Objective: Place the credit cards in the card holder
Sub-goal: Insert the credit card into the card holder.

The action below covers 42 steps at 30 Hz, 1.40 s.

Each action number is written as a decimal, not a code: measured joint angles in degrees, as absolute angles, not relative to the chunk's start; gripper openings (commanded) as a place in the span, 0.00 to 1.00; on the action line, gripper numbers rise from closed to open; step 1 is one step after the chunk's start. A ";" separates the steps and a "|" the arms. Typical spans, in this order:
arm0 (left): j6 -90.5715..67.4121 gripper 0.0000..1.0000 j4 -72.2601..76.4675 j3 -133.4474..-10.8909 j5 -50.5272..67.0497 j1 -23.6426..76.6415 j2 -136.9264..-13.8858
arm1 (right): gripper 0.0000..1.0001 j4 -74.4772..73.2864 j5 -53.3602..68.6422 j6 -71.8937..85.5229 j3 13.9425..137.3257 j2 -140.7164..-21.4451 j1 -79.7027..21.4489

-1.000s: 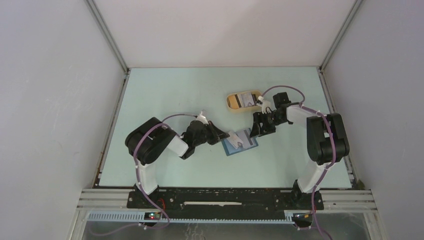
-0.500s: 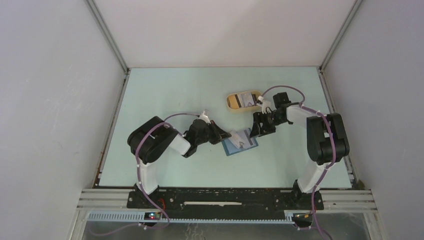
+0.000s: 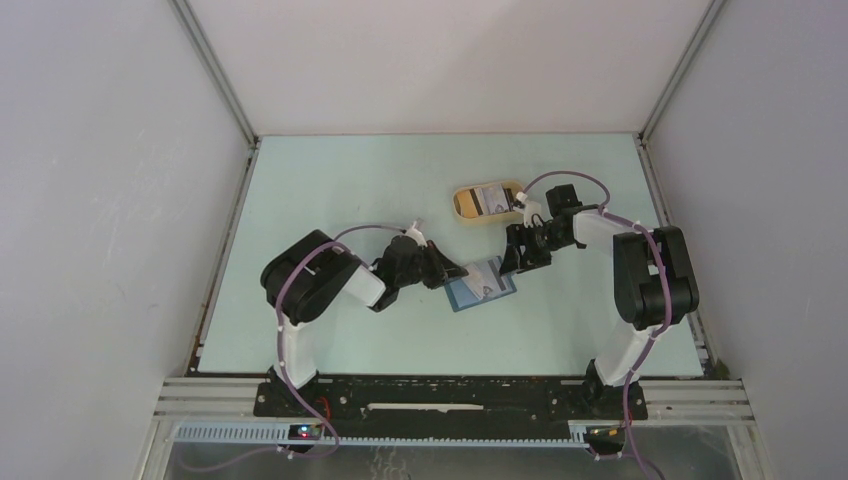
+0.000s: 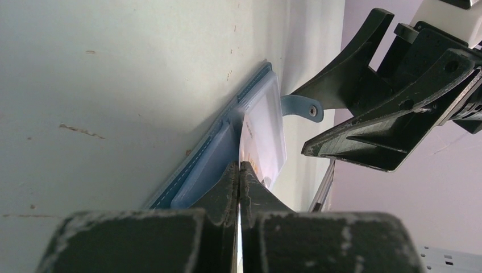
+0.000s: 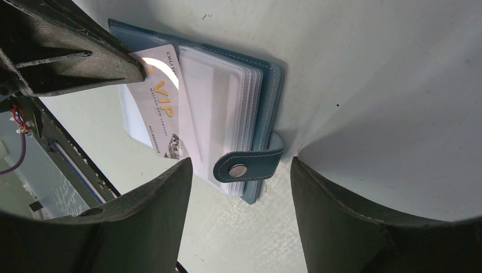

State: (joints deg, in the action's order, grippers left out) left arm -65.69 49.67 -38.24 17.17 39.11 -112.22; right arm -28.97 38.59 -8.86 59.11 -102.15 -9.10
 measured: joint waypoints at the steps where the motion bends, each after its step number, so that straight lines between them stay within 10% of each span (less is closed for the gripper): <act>1: -65.69 0.00 49.50 -38.46 17.34 39.16 -112.31 | 0.73 -28.97 38.59 -8.84 59.11 -102.15 -9.10; 42: -66.04 0.02 46.13 -43.27 21.96 39.27 -115.52 | 0.72 -28.97 38.59 -8.84 59.11 -102.15 -9.21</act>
State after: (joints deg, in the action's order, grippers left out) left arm -66.04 46.13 -43.27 21.96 39.27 -115.52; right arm -28.97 38.59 -8.84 59.11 -102.15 -9.21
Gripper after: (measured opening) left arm 0.013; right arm 0.726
